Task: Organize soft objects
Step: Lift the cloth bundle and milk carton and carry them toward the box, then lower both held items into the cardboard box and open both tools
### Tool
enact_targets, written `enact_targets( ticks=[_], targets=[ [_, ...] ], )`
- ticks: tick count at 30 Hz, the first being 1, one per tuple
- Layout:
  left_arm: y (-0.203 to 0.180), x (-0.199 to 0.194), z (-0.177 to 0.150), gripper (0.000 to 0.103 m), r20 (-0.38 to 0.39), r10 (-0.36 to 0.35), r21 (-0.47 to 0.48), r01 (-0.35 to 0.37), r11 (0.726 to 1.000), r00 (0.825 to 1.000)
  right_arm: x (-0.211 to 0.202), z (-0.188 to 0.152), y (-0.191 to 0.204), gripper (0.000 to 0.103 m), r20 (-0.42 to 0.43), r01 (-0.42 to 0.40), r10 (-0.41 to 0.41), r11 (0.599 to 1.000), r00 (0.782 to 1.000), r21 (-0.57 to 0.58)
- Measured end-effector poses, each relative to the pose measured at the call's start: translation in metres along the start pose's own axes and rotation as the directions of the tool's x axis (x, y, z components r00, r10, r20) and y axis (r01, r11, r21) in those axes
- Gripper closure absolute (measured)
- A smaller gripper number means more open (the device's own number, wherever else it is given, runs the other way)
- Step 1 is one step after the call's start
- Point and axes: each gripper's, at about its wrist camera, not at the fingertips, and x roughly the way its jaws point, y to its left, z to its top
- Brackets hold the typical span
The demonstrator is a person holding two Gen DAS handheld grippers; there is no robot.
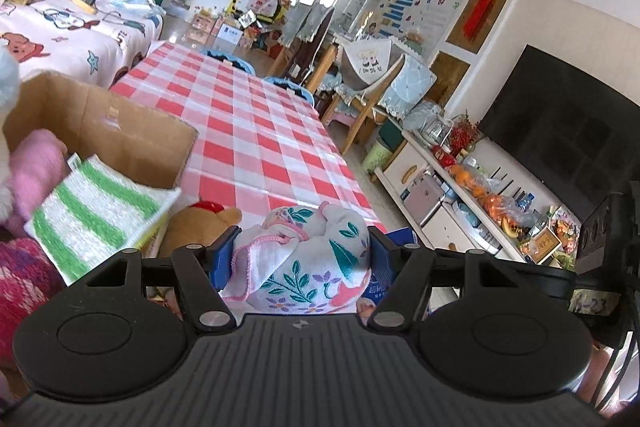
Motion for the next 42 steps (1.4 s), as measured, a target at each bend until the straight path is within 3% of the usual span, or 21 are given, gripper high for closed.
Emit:
enact_targets(
  ticks=[14,23,30,42],
  targets=[
    [0.01,-0.019,0.004,0.022,0.084,0.044,-0.016,-0.042,0.999,0.995,0.001,0.008,0.042,0.081,0.028,-0.123,0.124,0.992,0.992,-0.028],
    [0.028,-0.038,0.007,0.021,0.106,0.131,-0.046,-0.127,0.991,0.986,0.009,0.01,0.073,0.081,0.03,-0.202,0.203,0.978,0.979,-0.047],
    [0.045,-0.047,0.008,0.021,0.086,0.22,-0.069,-0.215,0.974,0.972,0.019,0.01,0.095,0.081,0.014,-0.274,0.275,0.961,0.961,-0.039],
    [0.053,-0.048,0.005,0.021,0.023,0.328,-0.09,-0.325,0.941,0.944,0.044,-0.014,0.129,0.081,-0.105,-0.341,0.336,0.94,0.936,-0.033]
  ],
)
